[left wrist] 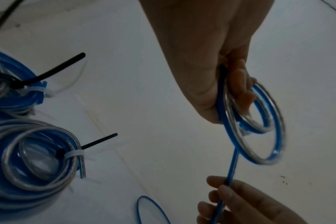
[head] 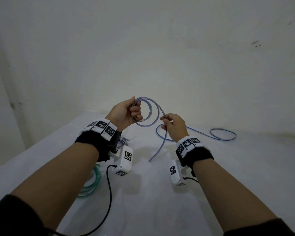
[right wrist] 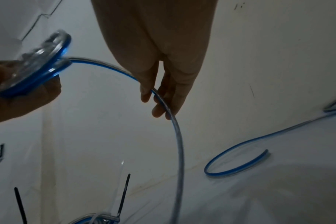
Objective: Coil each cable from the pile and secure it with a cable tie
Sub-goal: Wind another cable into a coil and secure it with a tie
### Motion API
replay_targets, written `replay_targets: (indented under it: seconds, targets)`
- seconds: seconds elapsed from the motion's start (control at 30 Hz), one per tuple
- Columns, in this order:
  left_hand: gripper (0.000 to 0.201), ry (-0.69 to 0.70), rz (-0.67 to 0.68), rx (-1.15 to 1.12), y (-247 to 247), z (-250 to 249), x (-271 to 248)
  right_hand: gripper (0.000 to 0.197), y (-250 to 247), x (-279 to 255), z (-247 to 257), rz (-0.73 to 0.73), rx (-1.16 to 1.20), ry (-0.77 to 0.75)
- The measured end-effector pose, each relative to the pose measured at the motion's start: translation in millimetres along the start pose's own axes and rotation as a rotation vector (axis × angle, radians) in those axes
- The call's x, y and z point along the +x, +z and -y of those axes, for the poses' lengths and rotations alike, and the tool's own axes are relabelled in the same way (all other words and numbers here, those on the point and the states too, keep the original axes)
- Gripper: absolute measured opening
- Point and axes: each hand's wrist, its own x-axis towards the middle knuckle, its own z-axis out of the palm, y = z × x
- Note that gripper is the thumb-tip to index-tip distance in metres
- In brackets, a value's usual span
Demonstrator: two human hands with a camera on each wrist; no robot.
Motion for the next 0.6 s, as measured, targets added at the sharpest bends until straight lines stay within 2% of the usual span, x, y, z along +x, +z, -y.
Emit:
replay_targets:
  seconds: [0.17,0.3,0.4,0.5,0.6]
  targets:
    - [0.036,0.130,-0.061,-0.121,5.9,3.3,9.9,0.012,-4.0,-6.0,-5.7,0.073,-0.046,0.138]
    - [0.034,0.192,-0.119,-0.151,11.7,10.3,18.5,0.013,-7.7,-15.6,-0.7,0.091,0.168,0.206]
    - [0.032,0.239,-0.180,-0.124,15.3,16.2,24.0,0.016,-13.6,-20.8,4.5,0.199,0.254,0.180]
    - [0.031,0.300,-0.256,-0.014,19.2,24.5,29.0,0.022,-18.5,-26.5,11.1,0.342,0.348,0.179]
    - [0.032,0.347,-0.318,0.259,23.0,35.4,34.2,0.024,-20.8,-30.8,15.9,0.427,0.531,0.209]
